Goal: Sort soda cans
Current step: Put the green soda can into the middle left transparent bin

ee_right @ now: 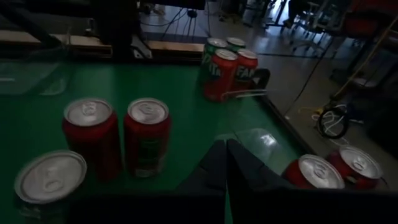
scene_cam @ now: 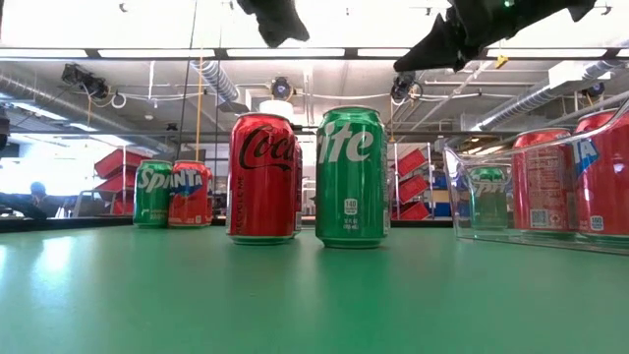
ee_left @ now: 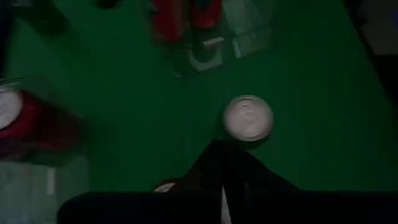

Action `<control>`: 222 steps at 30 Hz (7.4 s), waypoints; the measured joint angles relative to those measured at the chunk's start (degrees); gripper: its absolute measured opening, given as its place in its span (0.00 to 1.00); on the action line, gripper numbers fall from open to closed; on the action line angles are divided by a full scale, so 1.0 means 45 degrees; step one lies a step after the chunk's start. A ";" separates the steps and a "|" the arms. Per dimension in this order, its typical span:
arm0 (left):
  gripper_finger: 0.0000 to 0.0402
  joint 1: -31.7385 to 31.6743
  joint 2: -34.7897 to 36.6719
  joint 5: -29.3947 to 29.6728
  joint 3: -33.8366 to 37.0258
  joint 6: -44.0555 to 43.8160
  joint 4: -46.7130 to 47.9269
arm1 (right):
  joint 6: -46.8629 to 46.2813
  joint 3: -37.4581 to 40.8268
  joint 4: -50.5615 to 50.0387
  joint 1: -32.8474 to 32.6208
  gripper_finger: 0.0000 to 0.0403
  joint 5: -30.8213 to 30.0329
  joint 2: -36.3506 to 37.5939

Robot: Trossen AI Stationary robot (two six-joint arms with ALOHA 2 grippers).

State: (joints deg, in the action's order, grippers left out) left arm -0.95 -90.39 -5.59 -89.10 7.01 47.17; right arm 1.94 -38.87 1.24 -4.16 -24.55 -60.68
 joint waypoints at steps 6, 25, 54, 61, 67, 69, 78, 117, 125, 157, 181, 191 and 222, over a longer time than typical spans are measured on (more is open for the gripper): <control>0.17 0.0959 -0.1901 0.0002 -0.2392 0.0014 0.2039 | 0.0004 0.0448 -0.0293 0.0241 0.00 0.0002 0.0504; 0.65 0.1753 -0.4162 -0.0027 -0.3459 -0.1123 0.2333 | 0.0021 0.0592 -0.0306 0.0227 0.00 0.0046 0.0559; 0.66 0.1650 -0.4167 0.1071 -0.3290 -0.2681 0.1226 | -0.0205 0.0592 -0.0520 0.0202 0.00 0.0110 0.0552; 0.66 0.1631 -0.4163 0.1056 -0.2679 -0.2653 0.0608 | -0.0205 0.0592 -0.0515 0.0202 0.00 0.0201 0.0552; 0.65 0.1616 -0.4162 0.1061 -0.2623 -0.2633 0.0405 | -0.0215 0.0592 -0.0516 0.0202 0.00 0.0518 0.0552; 0.65 0.1609 -0.4313 0.0954 -0.2623 -0.2628 0.0438 | -0.0215 0.0592 -0.0515 0.0202 0.00 0.0521 0.0551; 0.51 0.1592 -0.4569 0.1143 -0.2827 -0.1859 0.0828 | -0.0536 0.0596 -0.0308 0.0174 0.00 0.1184 0.0547; 0.00 -0.0293 -0.1277 0.1697 0.1375 -0.1373 -0.7284 | -0.1060 0.0592 0.8232 -0.2496 0.00 0.1013 -0.2552; 0.00 -0.0293 -0.1767 0.1691 0.1365 -0.1951 -0.7560 | -0.1251 0.0582 0.8327 -0.2113 0.00 0.1015 -0.2547; 0.00 -0.0264 -0.2545 0.2744 0.1375 -0.1355 -0.6528 | -0.0873 0.0043 0.8901 -0.1988 0.00 0.1635 -0.2528; 0.00 -0.0877 -0.0495 0.0731 0.1341 0.0320 -0.4808 | -0.0993 0.0043 0.4896 -0.3154 0.00 0.0041 -0.2566; 0.05 0.0020 -0.0592 -0.0207 0.1351 -0.0613 -0.3144 | -0.1084 0.0057 0.3991 -0.3154 0.00 0.0041 -0.2398; 0.70 0.1255 -0.1923 0.0172 0.1355 -0.4044 -0.3882 | -0.1196 0.0057 0.0957 -0.3144 0.00 -0.0444 -0.0255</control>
State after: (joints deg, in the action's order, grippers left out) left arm 4.70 -99.04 -4.82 -83.00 -11.19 29.70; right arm -3.44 -38.61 5.54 -18.31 -26.55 -61.82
